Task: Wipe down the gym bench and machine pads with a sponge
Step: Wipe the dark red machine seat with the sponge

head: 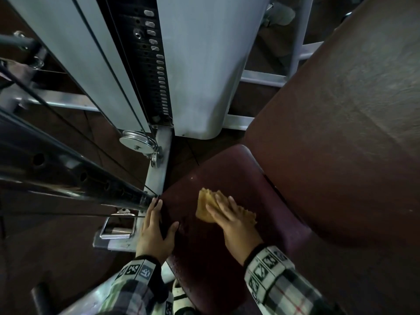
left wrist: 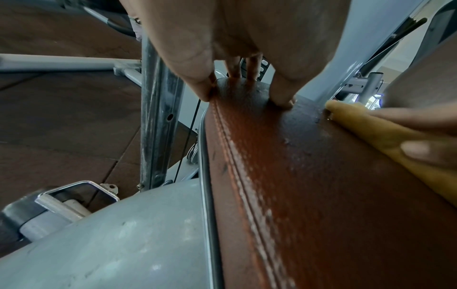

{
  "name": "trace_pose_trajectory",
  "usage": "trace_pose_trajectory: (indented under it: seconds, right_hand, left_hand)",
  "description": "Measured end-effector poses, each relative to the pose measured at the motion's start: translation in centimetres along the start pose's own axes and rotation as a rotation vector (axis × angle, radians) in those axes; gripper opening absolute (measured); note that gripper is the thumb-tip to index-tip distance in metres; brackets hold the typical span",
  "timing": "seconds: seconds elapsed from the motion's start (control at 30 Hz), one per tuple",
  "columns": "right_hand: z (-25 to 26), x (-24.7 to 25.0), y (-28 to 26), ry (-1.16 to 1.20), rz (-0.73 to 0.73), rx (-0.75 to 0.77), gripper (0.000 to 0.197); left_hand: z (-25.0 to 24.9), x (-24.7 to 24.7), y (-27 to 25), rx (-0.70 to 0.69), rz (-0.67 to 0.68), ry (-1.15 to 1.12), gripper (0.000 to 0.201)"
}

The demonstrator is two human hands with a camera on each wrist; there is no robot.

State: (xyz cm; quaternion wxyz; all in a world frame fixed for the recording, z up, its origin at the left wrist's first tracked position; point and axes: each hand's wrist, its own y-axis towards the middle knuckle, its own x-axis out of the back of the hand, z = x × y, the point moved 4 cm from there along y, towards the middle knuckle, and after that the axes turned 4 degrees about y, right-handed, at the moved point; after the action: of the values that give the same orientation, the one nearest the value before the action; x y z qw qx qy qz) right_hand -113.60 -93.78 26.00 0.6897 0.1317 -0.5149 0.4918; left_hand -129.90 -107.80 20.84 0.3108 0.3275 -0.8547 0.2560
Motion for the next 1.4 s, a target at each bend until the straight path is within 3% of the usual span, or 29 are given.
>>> trace_pose_trajectory:
  seconds: [0.07,0.17,0.33,0.47,0.63,0.77,0.97,1.17,1.3,1.4]
  right_hand:
    - [-1.0,-0.5,-2.4,0.019,-0.002,0.021,0.093]
    - [-3.3,0.8,-4.2,-0.004,-0.027,-0.132,0.100]
    - [-4.7,3.2,-1.5,0.029,-0.065,-0.272,0.077]
    - [-2.6,2.7,1.2,-0.001,-0.057,-0.227,0.075]
    - [-1.3,1.0,-1.4,-0.012,-0.102,-0.050,0.089]
    - [-3.2,1.2,-4.6,-0.073,-0.055,-0.161,0.102]
    - [-5.3,3.7,-2.9,0.064,-0.141,-0.292,0.076]
    - [-2.4,2.6,1.1,0.040,-0.086,-0.193,0.074]
    - [-1.5,0.9,-1.9,0.061,-0.062,-0.071,0.091]
    - [-3.2,0.4,-4.4,0.076,-0.019,-0.068,0.094]
  left_hand:
    - [0.0,0.0,0.0,-0.002,-0.002,-0.004,0.074]
    - [-0.1,0.0,0.0,-0.007,0.001,-0.004,0.073]
    - [-0.2,0.1,-0.1,-0.006,-0.003,0.003,0.073]
    - [-0.2,0.1,-0.2,0.004,0.004,0.009,0.073]
    - [-0.5,0.2,-0.1,-0.011,-0.009,-0.007,0.072]
    - [-0.3,0.2,-0.1,-0.022,-0.022,-0.003,0.073]
    - [-0.2,0.0,0.0,-0.023,-0.023,-0.003,0.073]
    - [0.1,-0.1,0.0,-0.016,-0.029,-0.003,0.074]
    - [0.2,-0.1,0.1,-0.026,-0.033,0.012,0.074]
    - [0.2,-0.1,0.1,-0.029,-0.034,0.017,0.074]
